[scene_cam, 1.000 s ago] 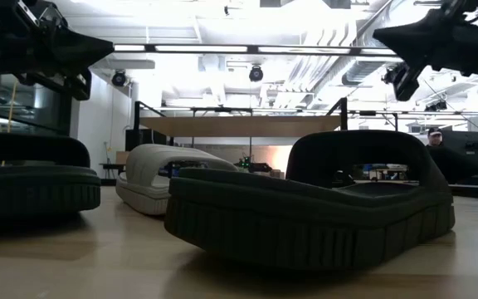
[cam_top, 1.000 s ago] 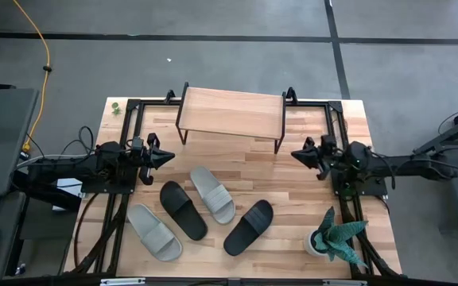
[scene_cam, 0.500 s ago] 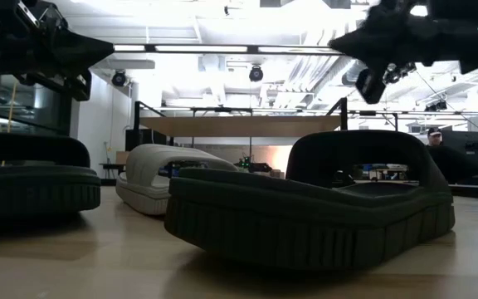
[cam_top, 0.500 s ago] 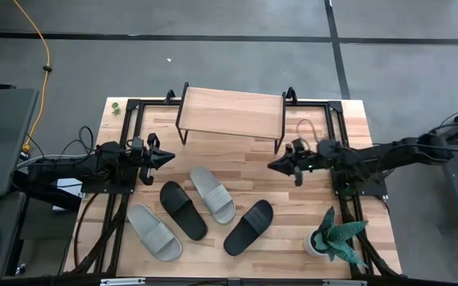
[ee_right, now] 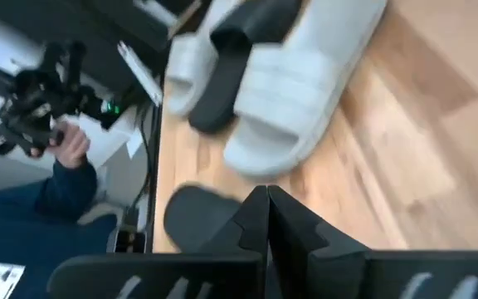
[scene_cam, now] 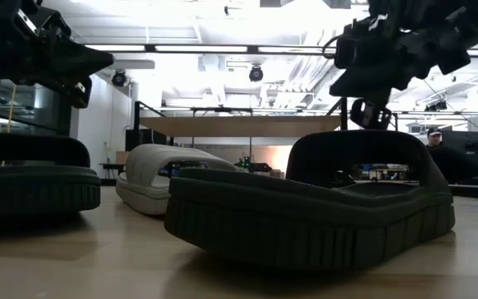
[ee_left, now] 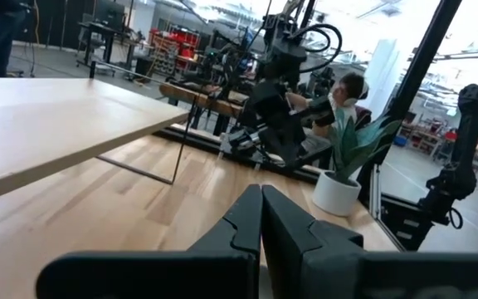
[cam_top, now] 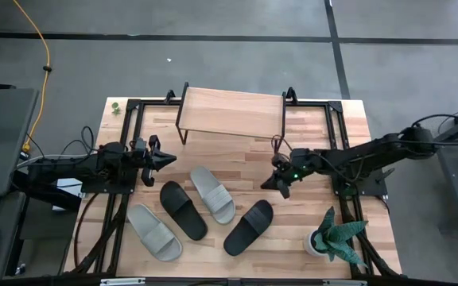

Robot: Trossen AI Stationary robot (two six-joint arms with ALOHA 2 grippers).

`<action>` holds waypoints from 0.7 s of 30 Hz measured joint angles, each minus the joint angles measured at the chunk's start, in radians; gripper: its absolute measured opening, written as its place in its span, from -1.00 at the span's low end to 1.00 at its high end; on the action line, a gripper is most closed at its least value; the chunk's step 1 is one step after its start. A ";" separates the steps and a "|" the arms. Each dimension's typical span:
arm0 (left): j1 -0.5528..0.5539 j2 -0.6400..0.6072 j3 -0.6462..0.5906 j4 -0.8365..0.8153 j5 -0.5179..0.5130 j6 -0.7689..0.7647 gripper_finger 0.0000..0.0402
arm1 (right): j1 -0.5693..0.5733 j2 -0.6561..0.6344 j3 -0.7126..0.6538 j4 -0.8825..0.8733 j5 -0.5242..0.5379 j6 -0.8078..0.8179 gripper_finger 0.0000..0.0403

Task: Pick and place slides into the shelf
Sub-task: Put the right black slipper on the shelf

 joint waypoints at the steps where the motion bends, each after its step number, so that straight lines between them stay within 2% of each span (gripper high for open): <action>1: 0.000 0.000 0.000 -0.001 0.002 0.000 -1.00 | 0.003 0.000 0.006 -0.014 -0.013 0.004 -1.00; 8: 0.000 0.000 0.000 -0.005 -0.001 0.000 -1.00 | 0.016 0.000 0.026 -0.060 -0.072 0.050 -1.00; 13: 0.000 0.000 0.000 -0.005 0.005 0.000 -1.00 | 0.018 -0.001 0.026 -0.075 -0.064 0.056 -1.00; 18: 0.000 0.000 0.000 0.007 0.059 -0.017 -1.00 | 0.022 -0.001 0.026 -0.075 -0.032 0.033 -1.00; 21: 0.000 0.000 0.000 0.036 0.131 -0.031 -1.00 | 0.022 -0.001 0.026 -0.075 0.010 0.047 -1.00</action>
